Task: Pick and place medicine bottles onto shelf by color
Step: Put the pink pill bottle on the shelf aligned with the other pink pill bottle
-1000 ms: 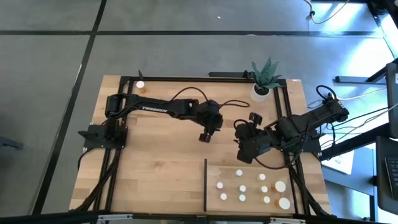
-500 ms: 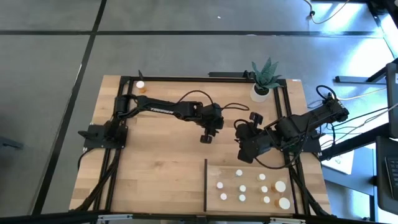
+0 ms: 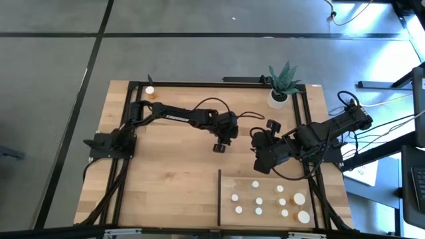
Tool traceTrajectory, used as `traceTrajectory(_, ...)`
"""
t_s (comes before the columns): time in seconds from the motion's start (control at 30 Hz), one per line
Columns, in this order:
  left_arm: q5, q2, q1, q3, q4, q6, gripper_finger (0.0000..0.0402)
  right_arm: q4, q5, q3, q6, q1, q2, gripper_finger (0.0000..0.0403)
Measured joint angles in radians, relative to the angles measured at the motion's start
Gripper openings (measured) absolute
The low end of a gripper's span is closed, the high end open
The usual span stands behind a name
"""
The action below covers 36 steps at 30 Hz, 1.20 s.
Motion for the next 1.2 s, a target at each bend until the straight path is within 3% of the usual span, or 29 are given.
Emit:
traceTrajectory(0.6, 0.001, 0.021, 0.001, 0.002, 0.008, -0.001, 0.0102, 0.0, 0.0, 0.0, -0.002, 0.0, 0.0, 0.0178)
traceTrajectory(1.0, -0.041, 0.025, -0.002, -0.004, -0.01, -0.025, 0.0135, 0.0, 0.0, 0.0, 0.0, 0.0, 0.0, 0.0178)
traceTrajectory(1.2, -0.237, 0.022, -0.015, -0.003, -0.006, -0.026, 0.0147, 0.001, 0.0, 0.0, 0.0, 0.0, 0.0, 0.0178)
